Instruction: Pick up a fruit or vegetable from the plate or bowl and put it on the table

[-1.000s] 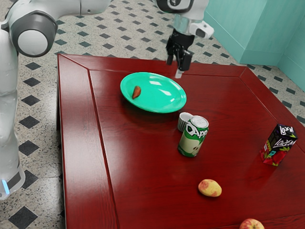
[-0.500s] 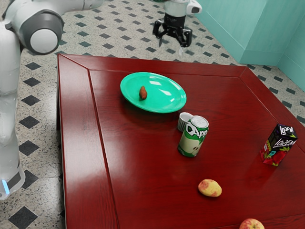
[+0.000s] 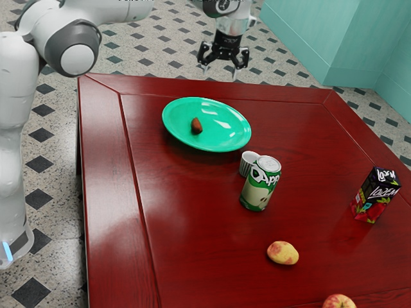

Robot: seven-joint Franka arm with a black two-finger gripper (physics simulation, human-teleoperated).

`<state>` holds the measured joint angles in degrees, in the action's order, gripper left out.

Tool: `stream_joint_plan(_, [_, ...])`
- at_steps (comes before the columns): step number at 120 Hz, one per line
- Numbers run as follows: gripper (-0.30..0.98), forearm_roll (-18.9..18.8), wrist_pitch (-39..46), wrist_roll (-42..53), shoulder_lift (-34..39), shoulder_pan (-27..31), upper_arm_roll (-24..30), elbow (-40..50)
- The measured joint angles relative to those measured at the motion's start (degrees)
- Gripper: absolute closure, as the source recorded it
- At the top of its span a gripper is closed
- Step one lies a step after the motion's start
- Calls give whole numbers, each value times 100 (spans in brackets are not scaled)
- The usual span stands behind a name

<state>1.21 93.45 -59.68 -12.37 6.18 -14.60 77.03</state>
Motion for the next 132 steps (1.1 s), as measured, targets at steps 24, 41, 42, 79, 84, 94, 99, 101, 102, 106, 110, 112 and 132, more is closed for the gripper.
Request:
stream_joint_plan(24, [0, 135, 471, -799, 477, -10, -26, 1455])
stream_joint_plan(41, [0, 171, 817, -1229, 759, -3, -29, 2075])
stream_joint_plan(42, [0, 171, 832, -1251, 767, -4, -29, 2096])
stream_joint_plan(79, [0, -10, 1177, -1814, 945, -35, 179, 2419])
stream_joint_plan(84, [0, -71, 1225, -1856, 991, -50, 229, 2474])
stream_joint_plan(94, [0, -156, 1297, -1925, 1023, -115, 276, 2511])
stream_joint_plan(99, [0, -181, 1323, -1954, 1028, -137, 298, 2517])
stream_joint_plan(101, [0, -189, 1332, -1965, 1029, -147, 303, 2527])
stream_joint_plan(102, [0, -193, 1336, -1971, 1031, -152, 305, 2538])
stream_joint_plan(106, [0, -207, 1351, -1989, 1037, -171, 311, 2580])
stream_joint_plan(110, [0, -218, 1364, -1997, 1045, -185, 314, 2608])
stream_joint_plan(112, [0, -222, 1371, -1997, 1049, -191, 315, 2617])
stream_joint_plan(132, [0, -305, 1510, -1869, 1108, -175, 342, 2642])
